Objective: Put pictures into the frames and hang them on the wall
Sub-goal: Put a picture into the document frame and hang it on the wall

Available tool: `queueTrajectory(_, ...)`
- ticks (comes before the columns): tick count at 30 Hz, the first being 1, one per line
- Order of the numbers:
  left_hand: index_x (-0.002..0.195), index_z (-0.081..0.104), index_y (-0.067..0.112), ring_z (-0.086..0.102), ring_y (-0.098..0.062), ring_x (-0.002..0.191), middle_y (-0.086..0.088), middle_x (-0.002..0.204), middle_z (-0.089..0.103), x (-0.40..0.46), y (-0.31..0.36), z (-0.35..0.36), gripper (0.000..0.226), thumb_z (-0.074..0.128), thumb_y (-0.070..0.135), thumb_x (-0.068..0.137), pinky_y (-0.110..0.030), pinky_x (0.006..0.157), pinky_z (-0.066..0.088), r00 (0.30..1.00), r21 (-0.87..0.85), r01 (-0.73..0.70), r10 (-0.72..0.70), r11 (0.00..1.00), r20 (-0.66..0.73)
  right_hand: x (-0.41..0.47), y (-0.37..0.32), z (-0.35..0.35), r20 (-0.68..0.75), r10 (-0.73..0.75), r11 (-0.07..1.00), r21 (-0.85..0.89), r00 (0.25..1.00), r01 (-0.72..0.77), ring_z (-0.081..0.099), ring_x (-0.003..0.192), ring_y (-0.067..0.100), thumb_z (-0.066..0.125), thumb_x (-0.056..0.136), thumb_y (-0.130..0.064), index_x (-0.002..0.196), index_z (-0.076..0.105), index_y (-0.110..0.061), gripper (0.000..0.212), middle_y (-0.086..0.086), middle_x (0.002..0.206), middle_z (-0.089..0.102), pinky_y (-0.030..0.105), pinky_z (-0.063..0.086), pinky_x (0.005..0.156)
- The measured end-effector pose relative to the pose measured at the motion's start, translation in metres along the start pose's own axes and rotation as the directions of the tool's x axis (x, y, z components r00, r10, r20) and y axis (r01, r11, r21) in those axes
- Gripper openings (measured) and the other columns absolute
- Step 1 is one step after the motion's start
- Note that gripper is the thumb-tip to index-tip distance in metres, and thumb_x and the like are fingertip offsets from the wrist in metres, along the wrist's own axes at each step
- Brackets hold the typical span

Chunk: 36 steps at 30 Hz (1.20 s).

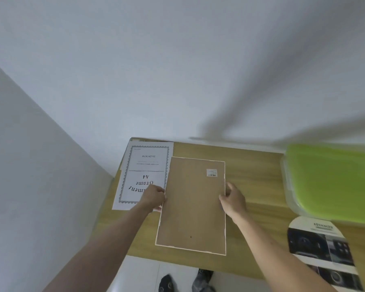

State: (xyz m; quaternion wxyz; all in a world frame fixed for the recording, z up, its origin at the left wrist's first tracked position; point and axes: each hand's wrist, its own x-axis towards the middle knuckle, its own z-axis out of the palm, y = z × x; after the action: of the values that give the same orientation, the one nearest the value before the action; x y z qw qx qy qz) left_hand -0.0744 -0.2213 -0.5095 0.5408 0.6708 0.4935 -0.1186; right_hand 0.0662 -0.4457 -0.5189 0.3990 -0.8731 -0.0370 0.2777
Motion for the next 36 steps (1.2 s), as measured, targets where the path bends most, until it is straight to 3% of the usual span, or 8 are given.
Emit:
queueTrajectory(6, 0.089, 0.071, -0.005, 0.063, -0.023, 0.07, -0.012, 0.078, 0.065, 0.015, -0.009, -0.005, 0.022, 0.05, -0.007, 0.083, -0.041, 0.064, 0.062, 0.999, 0.013, 0.038, -0.038, 0.999, -0.033, 0.018, 0.011, 0.02, -0.016, 0.003, 1.0, 0.022, 1.0, -0.002, 0.069, 0.083, 0.023, 0.051, 0.089, 0.001, 0.119, 0.063, -0.017, 0.037, -0.001, 0.097, 0.072, 0.032, 0.055, 0.067)
queueTrajectory(12, 0.083, 0.074, 0.011, 0.07, -0.028, 0.083, -0.012, 0.089, 0.073, 0.018, -0.012, -0.009, 0.021, 0.058, -0.003, 0.084, -0.045, 0.07, 0.062, 0.996, 0.021, 0.03, -0.028, 0.999, -0.079, 0.02, 0.016, 0.028, -0.033, -0.043, 0.999, 0.001, 0.999, 0.043, 0.071, 0.085, 0.027, 0.041, 0.082, 0.004, 0.107, 0.068, -0.021, 0.044, -0.005, 0.096, 0.072, 0.041, 0.058, 0.073)
queueTrajectory(18, 0.084, 0.078, 0.012, 0.071, -0.026, 0.068, -0.007, 0.09, 0.075, 0.02, -0.023, 0.001, 0.022, 0.059, 0.001, 0.079, -0.041, 0.063, 0.062, 0.963, 0.127, -0.046, 0.077, 0.991, -0.257, 0.002, 0.025, 0.03, -0.044, -0.148, 0.959, -0.249, 0.988, 0.133, 0.061, 0.097, 0.024, 0.053, 0.092, -0.007, 0.11, 0.067, -0.009, 0.023, 0.009, 0.102, 0.065, 0.031, 0.047, 0.085)
queueTrajectory(24, 0.117, 0.071, 0.014, 0.066, -0.029, 0.104, -0.006, 0.116, 0.071, 0.003, -0.024, 0.013, 0.036, 0.055, 0.01, 0.085, -0.032, 0.088, 0.05, 0.927, 0.283, -0.109, 0.2, 0.953, -0.318, -0.014, 0.026, 0.04, -0.044, -0.076, 0.949, -0.309, 0.996, 0.058, 0.062, 0.081, 0.029, 0.052, 0.09, -0.007, 0.073, 0.07, -0.011, 0.026, 0.012, 0.079, 0.066, 0.029, 0.043, 0.067)
queueTrajectory(27, 0.09, 0.073, 0.008, 0.064, -0.033, 0.095, -0.011, 0.107, 0.071, -0.003, -0.026, 0.017, 0.022, 0.052, 0.008, 0.089, -0.031, 0.073, 0.045, 0.929, 0.338, -0.157, 0.255, 0.928, -0.268, -0.023, 0.013, 0.045, -0.089, -0.007, 0.954, -0.301, 0.996, -0.02, 0.045, 0.059, 0.03, 0.05, 0.081, -0.001, 0.05, 0.042, -0.014, 0.035, 0.007, 0.056, 0.047, 0.031, 0.034, 0.052)
queueTrajectory(30, 0.053, 0.051, 0.015, 0.055, -0.04, 0.07, -0.016, 0.072, 0.058, -0.001, -0.029, 0.015, 0.032, 0.049, 0.004, 0.084, -0.028, 0.056, 0.034, 0.941, 0.373, -0.145, 0.245, 0.917, -0.235, -0.027, 0.004, 0.048, -0.1, 0.103, 0.972, -0.203, 0.99, -0.121, 0.049, 0.063, 0.034, 0.052, 0.079, 0.0, 0.047, 0.046, -0.012, 0.035, 0.006, 0.055, 0.05, 0.033, 0.036, 0.053)
queueTrajectory(34, 0.051, 0.046, 0.011, 0.041, -0.028, 0.06, -0.004, 0.058, 0.043, 0.004, -0.034, 0.01, 0.03, 0.048, 0.005, 0.08, -0.027, 0.052, 0.03, 0.947, 0.405, -0.146, 0.246, 0.902, -0.207, -0.021, 0.005, 0.044, -0.103, 0.173, 0.983, -0.045, 0.979, -0.178, 0.066, 0.103, 0.034, 0.066, 0.086, -0.009, 0.092, 0.075, 0.002, 0.016, 0.016, 0.105, 0.074, 0.037, 0.053, 0.083)
queueTrajectory(36, 0.059, 0.055, 0.011, 0.048, -0.027, 0.062, -0.006, 0.066, 0.053, 0.005, -0.038, 0.01, 0.025, 0.049, 0.008, 0.083, -0.026, 0.052, 0.033, 0.946, 0.416, -0.152, 0.254, 0.897, -0.203, -0.022, 0.006, 0.04, -0.083, 0.188, 0.982, 0.031, 0.979, -0.186, 0.065, 0.094, 0.027, 0.068, 0.086, -0.007, 0.088, 0.075, -0.003, 0.008, 0.012, 0.098, 0.072, 0.032, 0.052, 0.079)
